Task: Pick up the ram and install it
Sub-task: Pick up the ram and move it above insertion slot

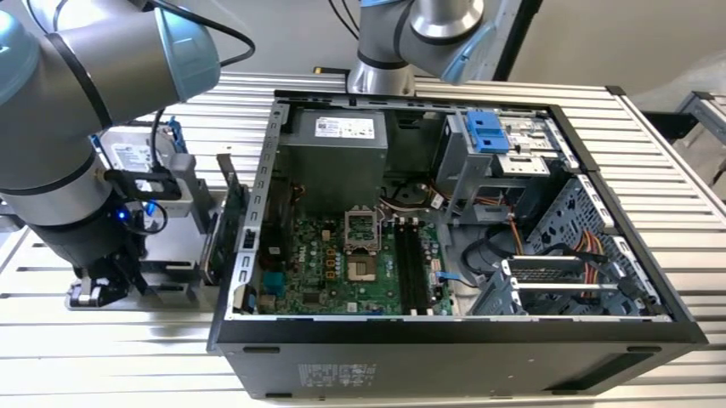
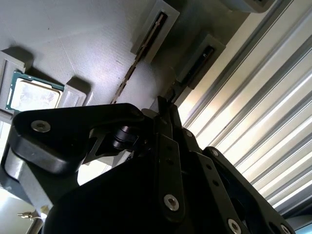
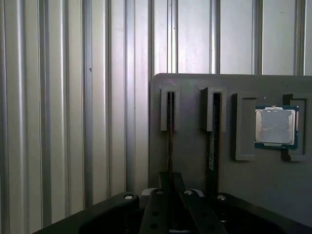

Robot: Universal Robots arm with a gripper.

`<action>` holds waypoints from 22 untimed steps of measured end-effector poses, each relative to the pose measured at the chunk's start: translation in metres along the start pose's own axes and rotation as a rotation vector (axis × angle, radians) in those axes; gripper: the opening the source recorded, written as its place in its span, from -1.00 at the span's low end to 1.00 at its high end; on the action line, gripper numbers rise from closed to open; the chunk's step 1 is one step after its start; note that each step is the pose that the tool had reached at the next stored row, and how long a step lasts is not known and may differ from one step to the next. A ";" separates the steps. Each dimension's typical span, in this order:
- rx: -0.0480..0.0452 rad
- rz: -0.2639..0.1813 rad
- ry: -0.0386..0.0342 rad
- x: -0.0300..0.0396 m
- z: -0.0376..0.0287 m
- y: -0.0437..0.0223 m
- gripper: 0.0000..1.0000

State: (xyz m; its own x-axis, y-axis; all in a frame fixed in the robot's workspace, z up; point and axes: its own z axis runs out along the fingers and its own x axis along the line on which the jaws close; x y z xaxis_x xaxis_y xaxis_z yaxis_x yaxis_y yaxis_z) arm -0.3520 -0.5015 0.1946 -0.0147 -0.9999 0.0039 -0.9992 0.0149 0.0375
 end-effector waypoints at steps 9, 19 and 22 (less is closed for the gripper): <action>0.0000 0.000 0.0000 0.0000 -0.0042 0.0002 -1.00; 0.0000 0.000 0.0000 0.0001 -0.0156 0.0006 -1.00; -0.0001 0.000 0.0000 0.0001 -0.0187 0.0007 -1.00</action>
State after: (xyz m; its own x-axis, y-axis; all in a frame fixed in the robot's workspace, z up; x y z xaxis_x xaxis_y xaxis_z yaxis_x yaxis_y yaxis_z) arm -0.3520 -0.5015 0.2133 -0.0148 -0.9999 0.0039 -0.9992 0.0149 0.0375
